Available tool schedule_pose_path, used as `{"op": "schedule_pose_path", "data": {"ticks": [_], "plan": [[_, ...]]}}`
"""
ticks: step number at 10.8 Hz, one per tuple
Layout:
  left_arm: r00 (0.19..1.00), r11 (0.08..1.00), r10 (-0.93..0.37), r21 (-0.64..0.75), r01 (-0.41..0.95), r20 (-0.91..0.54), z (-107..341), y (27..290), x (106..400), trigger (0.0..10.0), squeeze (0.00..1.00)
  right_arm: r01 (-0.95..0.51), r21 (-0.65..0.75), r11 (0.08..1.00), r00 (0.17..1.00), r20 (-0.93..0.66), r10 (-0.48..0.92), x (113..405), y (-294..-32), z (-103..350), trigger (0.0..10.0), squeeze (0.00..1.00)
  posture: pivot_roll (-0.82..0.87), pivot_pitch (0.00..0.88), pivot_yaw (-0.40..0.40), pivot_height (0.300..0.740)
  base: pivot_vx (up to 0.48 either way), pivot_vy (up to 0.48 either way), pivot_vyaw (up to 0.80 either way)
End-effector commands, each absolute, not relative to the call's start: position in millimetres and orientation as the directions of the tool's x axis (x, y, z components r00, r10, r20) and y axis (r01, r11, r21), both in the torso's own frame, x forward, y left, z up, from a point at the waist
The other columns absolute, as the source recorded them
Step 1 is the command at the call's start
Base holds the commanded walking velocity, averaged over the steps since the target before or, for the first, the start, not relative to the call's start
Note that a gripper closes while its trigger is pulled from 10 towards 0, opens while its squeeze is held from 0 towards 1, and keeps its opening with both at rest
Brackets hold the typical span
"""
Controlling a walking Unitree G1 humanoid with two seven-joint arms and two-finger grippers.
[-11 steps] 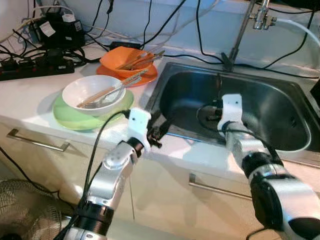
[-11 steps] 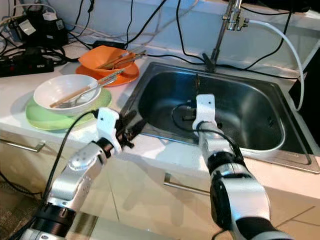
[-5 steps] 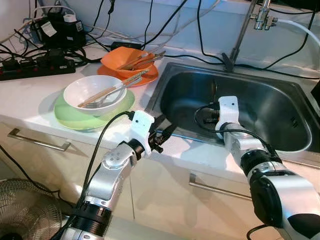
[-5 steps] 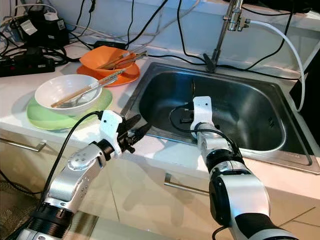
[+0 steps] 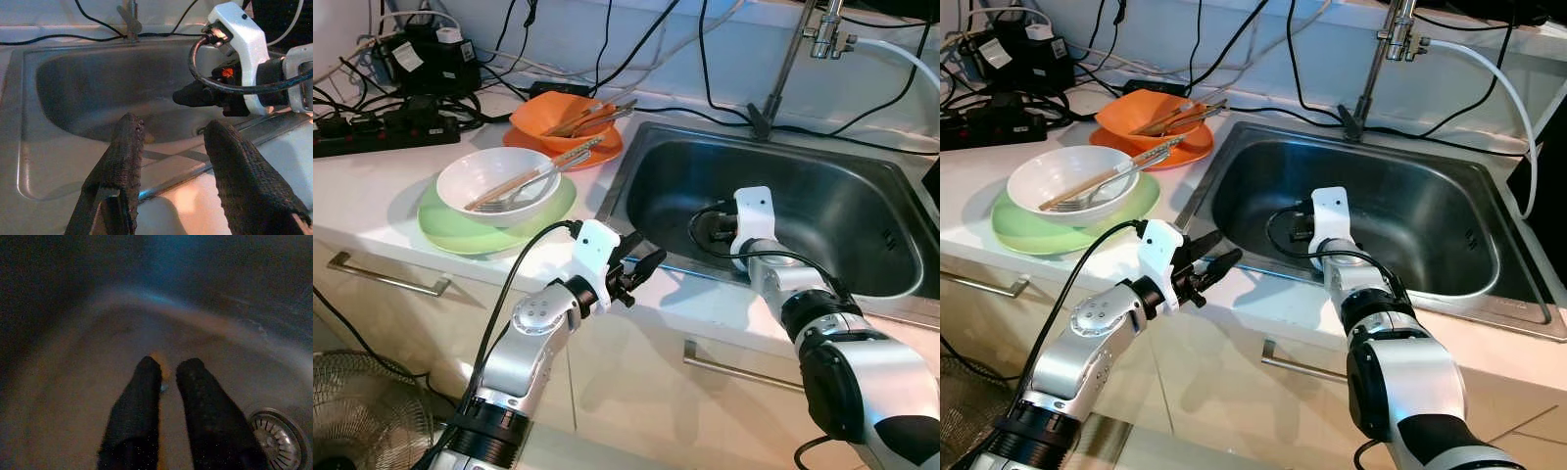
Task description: Kitchen organization
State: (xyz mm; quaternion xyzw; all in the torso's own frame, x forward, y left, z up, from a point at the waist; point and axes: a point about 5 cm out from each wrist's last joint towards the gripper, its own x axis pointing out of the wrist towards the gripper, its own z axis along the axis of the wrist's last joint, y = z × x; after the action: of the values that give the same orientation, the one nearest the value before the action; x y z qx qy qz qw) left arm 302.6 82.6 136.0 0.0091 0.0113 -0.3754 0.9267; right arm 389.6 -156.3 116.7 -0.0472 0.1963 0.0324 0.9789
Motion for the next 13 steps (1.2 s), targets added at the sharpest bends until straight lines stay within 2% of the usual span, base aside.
{"op": "schedule_pose_path", "data": {"ticks": [1, 3, 4, 5, 6, 7, 9, 11, 13], "plan": [[0.702, 0.703, -0.710, -0.003, 0.711, -0.059, 130.4, 80.4, 298.5, 10.0, 0.00, -0.103, -0.088, 0.991, 0.909, -0.413, 0.058, 389.2, -152.5, 115.0, 10.0, 0.00, 0.22, 0.000, -0.073, 0.740, 0.000, 0.000, 0.00], [0.697, 0.698, -0.715, 0.001, 0.716, -0.062, 130.6, 80.4, 297.4, 10.0, 0.00, -0.107, -0.116, 0.987, 0.919, -0.390, 0.054, 390.9, -151.8, 118.7, 10.0, 0.00, 0.23, 0.000, -0.070, 0.740, 0.000, 0.000, 0.00], [0.726, 0.725, -0.686, 0.038, 0.688, -0.045, 134.6, 82.9, 299.7, 10.0, 0.00, -0.109, -0.127, 0.986, 0.956, -0.284, 0.069, 396.5, -149.1, 133.4, 10.0, 0.00, 0.23, 0.000, -0.067, 0.740, 0.000, 0.000, 0.00], [0.749, 0.744, -0.661, 0.098, 0.661, -0.039, 137.3, 84.5, 302.3, 10.0, 0.00, -0.128, -0.088, 0.988, 0.976, -0.190, 0.110, 399.4, -143.6, 144.8, 10.0, 0.00, 0.23, 0.000, -0.066, 0.740, 0.000, 0.000, 0.00], [0.804, 0.793, -0.594, 0.176, 0.583, 0.015, 148.0, 88.3, 308.7, 10.0, 0.00, -0.167, 0.004, 0.986, 0.986, -0.016, 0.167, 400.5, -135.2, 162.4, 10.0, 0.00, 0.22, 0.000, -0.062, 0.740, 0.000, 0.000, 0.00], [0.819, 0.802, -0.572, 0.239, 0.547, 0.046, 156.4, 89.4, 311.3, 10.0, 0.00, -0.185, 0.047, 0.982, 0.982, 0.052, 0.183, 398.5, -132.6, 166.5, 10.0, 0.00, 0.22, 0.000, -0.062, 0.740, 0.000, 0.000, 0.00], [0.856, 0.814, -0.493, 0.429, 0.392, 0.152, 181.2, 95.3, 318.5, 10.0, 0.00, -0.207, 0.185, 0.961, 0.964, 0.204, 0.168, 385.9, -129.4, 166.7, 10.0, 0.00, 0.21, 0.000, -0.054, 0.740, 0.000, 0.000, 0.00], [0.875, 0.769, -0.446, 0.580, 0.269, 0.186, 199.9, 98.8, 331.1, 10.0, 0.00, -0.217, 0.239, 0.947, 0.959, 0.235, 0.160, 373.7, -122.6, 155.9, 10.0, 0.00, 0.21, 0.000, -0.045, 0.740, 0.000, 0.000, 0.00], [0.903, 0.633, -0.399, 0.760, 0.148, 0.156, 203.2, 91.2, 349.0, 10.0, 0.00, -0.230, 0.278, 0.933, 0.960, 0.223, 0.170, 365.4, -112.2, 147.1, 10.0, 0.00, 0.20, 0.000, -0.041, 0.740, 0.000, 0.000, 0.00]]}}
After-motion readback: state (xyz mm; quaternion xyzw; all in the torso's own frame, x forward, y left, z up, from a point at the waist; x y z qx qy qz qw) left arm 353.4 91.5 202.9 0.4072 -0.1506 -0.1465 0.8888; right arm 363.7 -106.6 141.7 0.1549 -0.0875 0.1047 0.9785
